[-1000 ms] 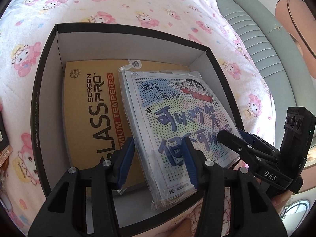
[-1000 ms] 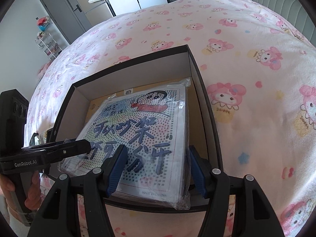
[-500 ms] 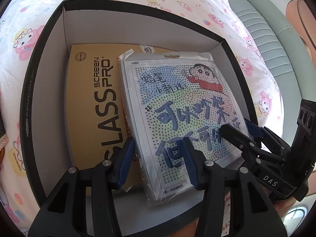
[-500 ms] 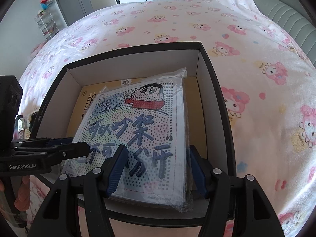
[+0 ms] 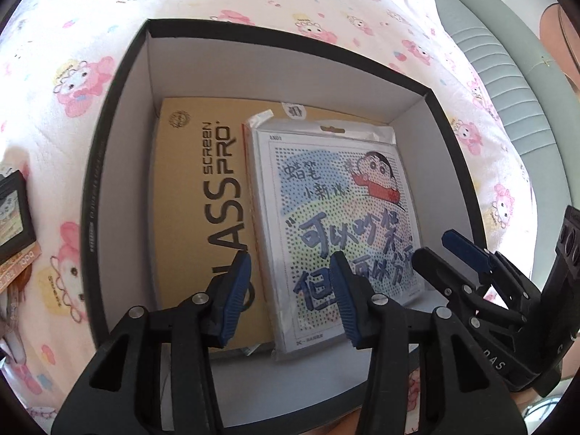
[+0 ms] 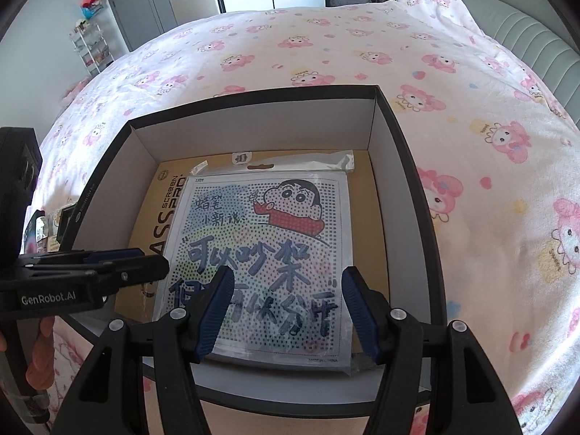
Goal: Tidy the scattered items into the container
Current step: 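Lower the bead-art bag into the box beside the GLASS PRO package, then open the right gripper, release the bag, and move back to the items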
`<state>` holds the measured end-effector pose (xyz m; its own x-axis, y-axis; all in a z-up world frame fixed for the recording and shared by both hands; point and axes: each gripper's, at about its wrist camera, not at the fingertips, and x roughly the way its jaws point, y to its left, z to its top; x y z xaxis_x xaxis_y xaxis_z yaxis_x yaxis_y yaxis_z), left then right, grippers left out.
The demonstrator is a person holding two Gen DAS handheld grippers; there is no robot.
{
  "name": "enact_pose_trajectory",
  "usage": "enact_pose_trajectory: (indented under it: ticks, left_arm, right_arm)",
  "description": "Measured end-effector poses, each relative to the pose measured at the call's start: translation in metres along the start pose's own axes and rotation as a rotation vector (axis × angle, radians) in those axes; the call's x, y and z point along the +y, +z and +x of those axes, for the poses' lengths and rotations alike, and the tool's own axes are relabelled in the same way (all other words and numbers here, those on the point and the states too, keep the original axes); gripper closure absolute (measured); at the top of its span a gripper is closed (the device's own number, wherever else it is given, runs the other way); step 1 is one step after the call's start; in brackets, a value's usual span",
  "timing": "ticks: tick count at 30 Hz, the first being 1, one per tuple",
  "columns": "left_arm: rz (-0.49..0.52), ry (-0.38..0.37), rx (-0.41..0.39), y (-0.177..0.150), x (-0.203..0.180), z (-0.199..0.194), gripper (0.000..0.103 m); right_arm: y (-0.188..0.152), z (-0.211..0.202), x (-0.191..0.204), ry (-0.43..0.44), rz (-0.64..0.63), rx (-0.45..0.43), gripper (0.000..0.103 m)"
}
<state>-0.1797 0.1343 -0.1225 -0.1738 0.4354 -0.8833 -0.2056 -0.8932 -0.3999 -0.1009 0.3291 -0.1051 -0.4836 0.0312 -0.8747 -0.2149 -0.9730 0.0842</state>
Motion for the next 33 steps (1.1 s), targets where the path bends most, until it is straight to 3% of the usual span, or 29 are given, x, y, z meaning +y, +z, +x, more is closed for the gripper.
enact_pose_trajectory:
  ticks: [2,4,7,14,18,21,25,27,31,33]
  left_arm:
    - [-0.015,0.060,0.018,0.003,-0.001,0.002,0.064]
    - [-0.006,0.075,0.032,0.005,-0.007,0.007,0.064]
    - [-0.024,0.025,0.082,0.009,-0.009,0.022,0.064]
    - [-0.040,0.050,0.117,0.019,-0.017,0.042,0.062]
    - [-0.028,-0.014,0.158,0.020,-0.026,0.051,0.062]
    - [0.001,0.001,0.148,0.018,-0.034,0.054,0.051]
    - [-0.022,-0.036,0.139,0.019,-0.029,0.053,0.050]
    - [-0.063,-0.063,0.120,0.018,-0.019,0.048,0.055]
    - [-0.065,0.027,0.105,0.012,-0.012,0.047,0.064]
    - [-0.059,-0.012,0.135,0.010,-0.014,0.051,0.067]
  right_arm:
    - [-0.002,0.001,0.002,0.008,-0.001,-0.001,0.044]
    - [-0.004,0.003,0.003,0.028,0.012,0.011,0.044]
    - [-0.006,0.004,0.007,0.038,0.003,0.009,0.044]
    - [-0.008,0.006,0.002,0.057,0.020,0.009,0.044]
    - [-0.009,0.011,-0.001,0.082,0.049,0.024,0.044]
    - [-0.010,0.012,-0.001,0.085,0.047,0.025,0.044]
    - [-0.010,0.012,0.000,0.085,0.050,0.022,0.044]
    - [-0.010,0.012,-0.002,0.083,0.053,0.018,0.044]
    - [-0.013,0.011,-0.002,0.082,0.057,0.013,0.044]
    - [-0.012,0.012,-0.001,0.074,0.055,0.012,0.044]
